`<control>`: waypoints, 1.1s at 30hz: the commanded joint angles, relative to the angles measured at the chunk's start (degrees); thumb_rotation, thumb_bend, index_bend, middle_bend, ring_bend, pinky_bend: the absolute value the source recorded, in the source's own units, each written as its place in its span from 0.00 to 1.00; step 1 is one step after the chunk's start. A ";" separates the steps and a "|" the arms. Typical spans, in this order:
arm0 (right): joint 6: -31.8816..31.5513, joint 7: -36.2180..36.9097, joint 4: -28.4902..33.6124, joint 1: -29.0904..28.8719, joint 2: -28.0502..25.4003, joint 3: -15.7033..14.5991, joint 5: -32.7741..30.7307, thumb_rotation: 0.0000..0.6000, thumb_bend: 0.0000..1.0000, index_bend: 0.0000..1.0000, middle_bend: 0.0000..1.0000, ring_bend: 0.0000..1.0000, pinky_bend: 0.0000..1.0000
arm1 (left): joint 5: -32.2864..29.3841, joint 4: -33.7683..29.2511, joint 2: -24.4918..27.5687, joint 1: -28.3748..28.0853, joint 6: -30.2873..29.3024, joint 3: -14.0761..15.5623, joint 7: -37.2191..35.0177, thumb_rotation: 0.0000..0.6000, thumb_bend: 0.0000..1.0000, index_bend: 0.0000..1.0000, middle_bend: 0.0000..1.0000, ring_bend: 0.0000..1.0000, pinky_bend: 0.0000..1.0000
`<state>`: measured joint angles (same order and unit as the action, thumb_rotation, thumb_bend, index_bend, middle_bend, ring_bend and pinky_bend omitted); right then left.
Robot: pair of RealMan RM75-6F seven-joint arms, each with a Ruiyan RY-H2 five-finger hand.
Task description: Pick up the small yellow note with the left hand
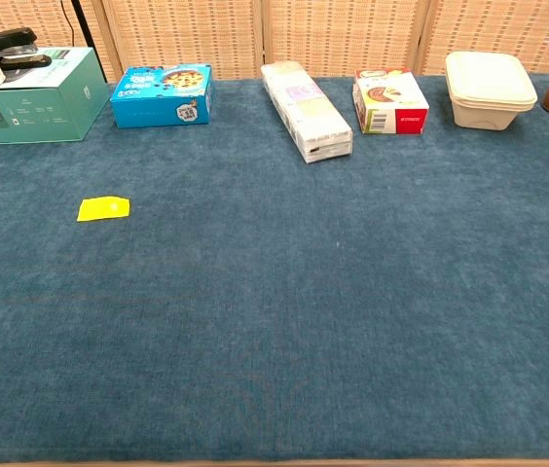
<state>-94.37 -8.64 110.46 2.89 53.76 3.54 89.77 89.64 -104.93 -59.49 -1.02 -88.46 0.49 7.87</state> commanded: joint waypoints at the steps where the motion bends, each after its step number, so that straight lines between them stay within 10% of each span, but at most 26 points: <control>1: 0.07 0.16 0.29 0.07 -0.16 -0.19 0.21 1.00 0.00 0.00 0.00 0.00 0.00 | 0.09 0.07 -0.14 0.07 -0.16 -0.03 0.61 1.00 0.05 0.00 0.00 0.00 0.00; 20: 0.59 2.37 1.06 0.39 -1.16 -0.76 0.57 1.00 0.00 0.00 0.00 0.00 0.00 | -4.93 -0.71 -1.82 -3.16 5.55 -2.26 2.27 1.00 0.04 0.02 0.00 0.00 0.00; 33: 1.37 4.02 1.07 0.00 -1.63 -0.22 -0.77 1.00 0.00 0.00 0.00 0.00 0.00 | -20.24 2.49 -3.30 -21.35 30.01 -11.11 5.06 1.00 0.24 0.30 0.00 0.00 0.00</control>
<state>-93.02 -4.61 111.54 2.91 52.12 3.31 89.02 72.67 -104.02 -62.13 -18.56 -62.34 -8.52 11.54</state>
